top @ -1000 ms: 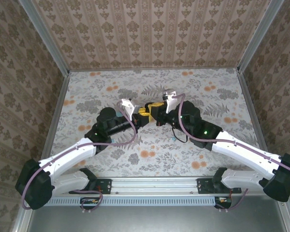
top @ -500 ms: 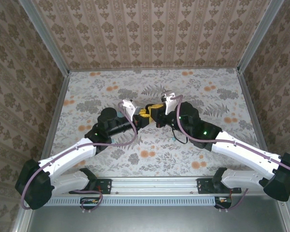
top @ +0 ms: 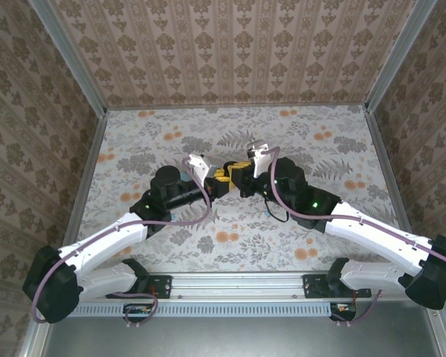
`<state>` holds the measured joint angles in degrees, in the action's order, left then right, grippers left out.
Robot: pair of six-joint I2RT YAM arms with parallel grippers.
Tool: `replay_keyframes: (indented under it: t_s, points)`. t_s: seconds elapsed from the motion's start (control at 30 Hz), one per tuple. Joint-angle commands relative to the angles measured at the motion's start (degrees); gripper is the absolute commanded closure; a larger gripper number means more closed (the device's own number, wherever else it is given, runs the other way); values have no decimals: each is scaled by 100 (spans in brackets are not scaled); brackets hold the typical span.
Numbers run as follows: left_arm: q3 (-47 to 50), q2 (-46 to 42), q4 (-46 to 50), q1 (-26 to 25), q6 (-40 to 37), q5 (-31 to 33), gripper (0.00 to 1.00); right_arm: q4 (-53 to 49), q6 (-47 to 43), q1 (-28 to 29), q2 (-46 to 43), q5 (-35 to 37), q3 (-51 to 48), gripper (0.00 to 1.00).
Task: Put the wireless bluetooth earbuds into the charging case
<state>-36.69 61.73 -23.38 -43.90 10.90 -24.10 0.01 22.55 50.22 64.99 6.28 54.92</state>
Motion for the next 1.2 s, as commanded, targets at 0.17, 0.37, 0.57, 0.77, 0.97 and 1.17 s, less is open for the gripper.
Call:
replay_keyframes:
  t_s: [0.17,0.37,0.57,0.77,0.97,1.17]
  points:
    - [-330,-141,-389,20,-96,265,100,-274,-25,120,-15,13,-159,84]
    - [-357,-84,-379,12,-105,222,100,-396,-78,117,125,-48,-28,89]
    - [-357,-8,-369,15,-166,230,100,-686,-206,127,263,-60,167,92]
    - [-374,14,-369,31,-208,239,100,-1026,-330,188,443,-55,266,92]
    - [-307,22,-392,48,-281,226,100,-1151,-216,183,383,101,396,90]
    - [-208,49,-449,48,-323,230,100,-1364,127,188,305,454,606,90]
